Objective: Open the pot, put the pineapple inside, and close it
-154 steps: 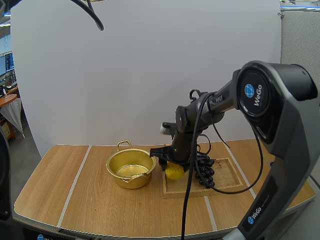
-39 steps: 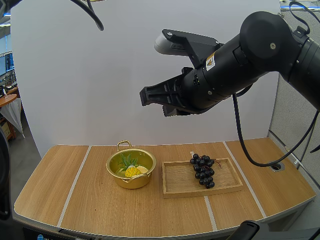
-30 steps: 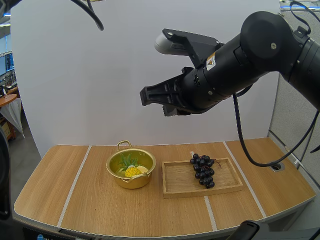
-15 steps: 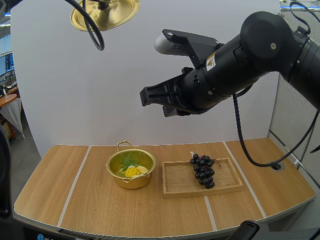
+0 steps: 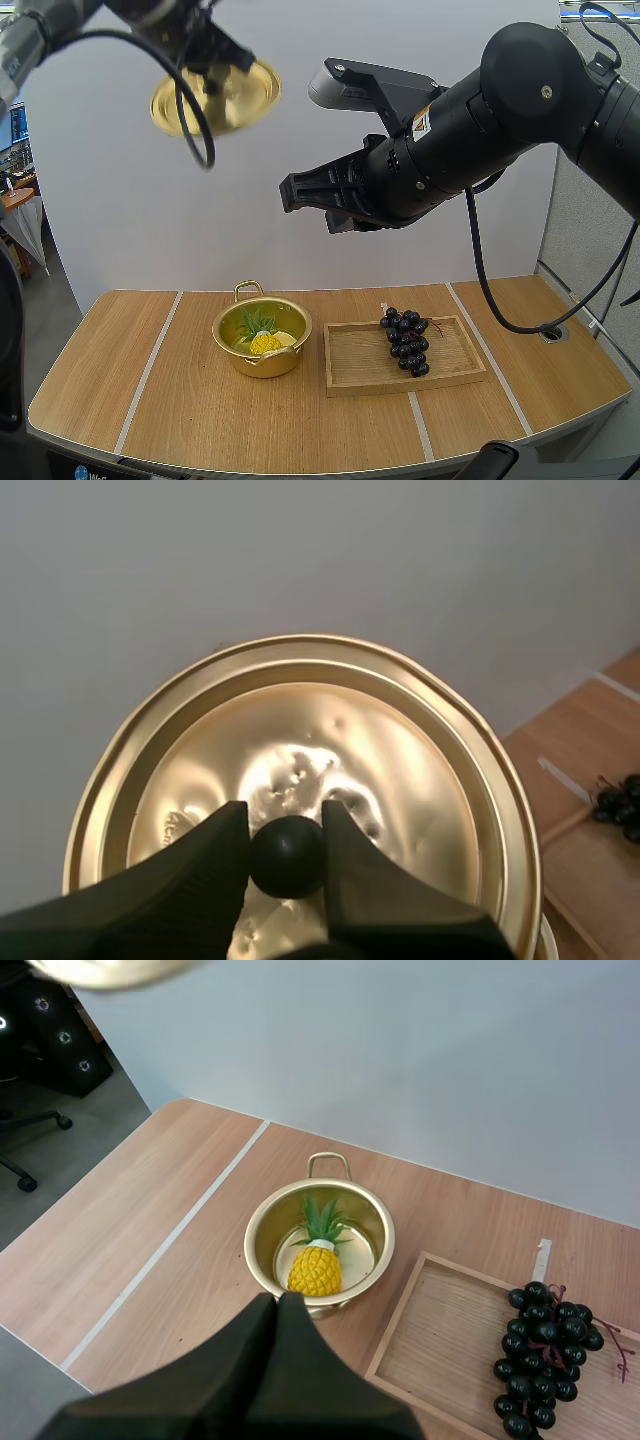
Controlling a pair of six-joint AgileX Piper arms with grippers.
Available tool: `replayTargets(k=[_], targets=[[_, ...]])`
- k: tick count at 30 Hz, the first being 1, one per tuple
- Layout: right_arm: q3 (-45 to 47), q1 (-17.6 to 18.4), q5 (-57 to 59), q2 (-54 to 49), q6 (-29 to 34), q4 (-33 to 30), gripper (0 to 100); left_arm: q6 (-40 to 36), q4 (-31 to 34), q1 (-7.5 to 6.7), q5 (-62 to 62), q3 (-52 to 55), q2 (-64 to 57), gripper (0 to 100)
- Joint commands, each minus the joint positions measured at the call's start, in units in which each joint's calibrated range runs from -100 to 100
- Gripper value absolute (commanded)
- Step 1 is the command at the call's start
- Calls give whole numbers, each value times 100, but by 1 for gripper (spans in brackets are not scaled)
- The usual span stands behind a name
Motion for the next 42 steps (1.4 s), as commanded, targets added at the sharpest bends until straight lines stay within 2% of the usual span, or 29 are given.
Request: replayTargets(k=[1,6,16,21,28,42], targets=[[21,0,-42,-87,-23,-71,0,137,-271,-20,0,533,149,0],[21,0,-106,-87,-23,-16,0,394,-490,-20,0,1294,451,0],[21,0,-106,-87,-23,55,0,1445,-515,-20,0,2350,1033,0],[21,0,-106,-87,-23,55,0,1944,-817,-20,0,2695,1343,0],[21,0,-106,-87,-23,55,0,2337,-1275,-20,-144,2930,1691,0],[21,0,-106,-87,-23,55,0,2681,-1275,-5,-951,3009,2526,0]])
